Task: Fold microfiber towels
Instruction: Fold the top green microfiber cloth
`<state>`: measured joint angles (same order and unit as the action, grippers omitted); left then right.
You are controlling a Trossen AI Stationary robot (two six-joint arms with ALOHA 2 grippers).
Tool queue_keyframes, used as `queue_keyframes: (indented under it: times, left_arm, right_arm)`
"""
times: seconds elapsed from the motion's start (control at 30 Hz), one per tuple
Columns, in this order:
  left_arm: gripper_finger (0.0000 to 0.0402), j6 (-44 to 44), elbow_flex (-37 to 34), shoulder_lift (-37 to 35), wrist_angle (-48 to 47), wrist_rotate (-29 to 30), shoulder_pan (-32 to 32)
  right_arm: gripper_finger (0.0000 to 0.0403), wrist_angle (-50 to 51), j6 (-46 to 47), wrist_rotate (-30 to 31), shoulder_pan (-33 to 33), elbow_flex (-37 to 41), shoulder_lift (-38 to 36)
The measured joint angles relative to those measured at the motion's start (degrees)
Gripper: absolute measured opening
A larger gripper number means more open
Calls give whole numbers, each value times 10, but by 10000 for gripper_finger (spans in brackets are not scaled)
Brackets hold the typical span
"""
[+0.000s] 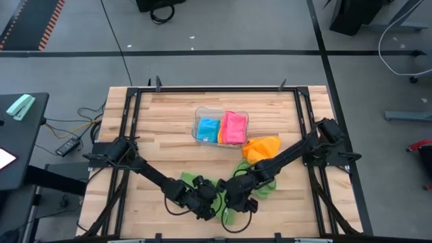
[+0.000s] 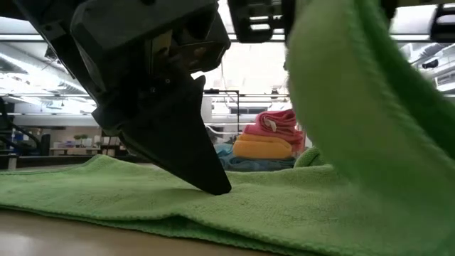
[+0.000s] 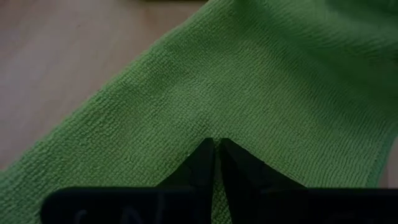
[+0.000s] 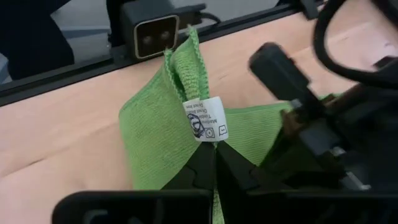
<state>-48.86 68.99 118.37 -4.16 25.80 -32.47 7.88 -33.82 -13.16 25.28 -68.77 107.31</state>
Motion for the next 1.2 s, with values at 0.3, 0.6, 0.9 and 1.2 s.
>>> queue_keyframes:
  times: [0.3,0.6,0.9,1.2]
  left_arm:
    - [36,0,0,0,0,-1,1]
    - [34,2,0,0,1,-1,1]
    - [36,28,-1,-20,-5,-7,-2]
    - [17,12,1,-56,-88,-34,-22]
  right_arm:
    - [11,-22,-19,-25,-20,0,23]
    - [11,-59,-38,-25,-28,0,28]
    - [11,-58,-42,-42,-36,0,28]
    - [11,-62,-42,-47,-40,15,28]
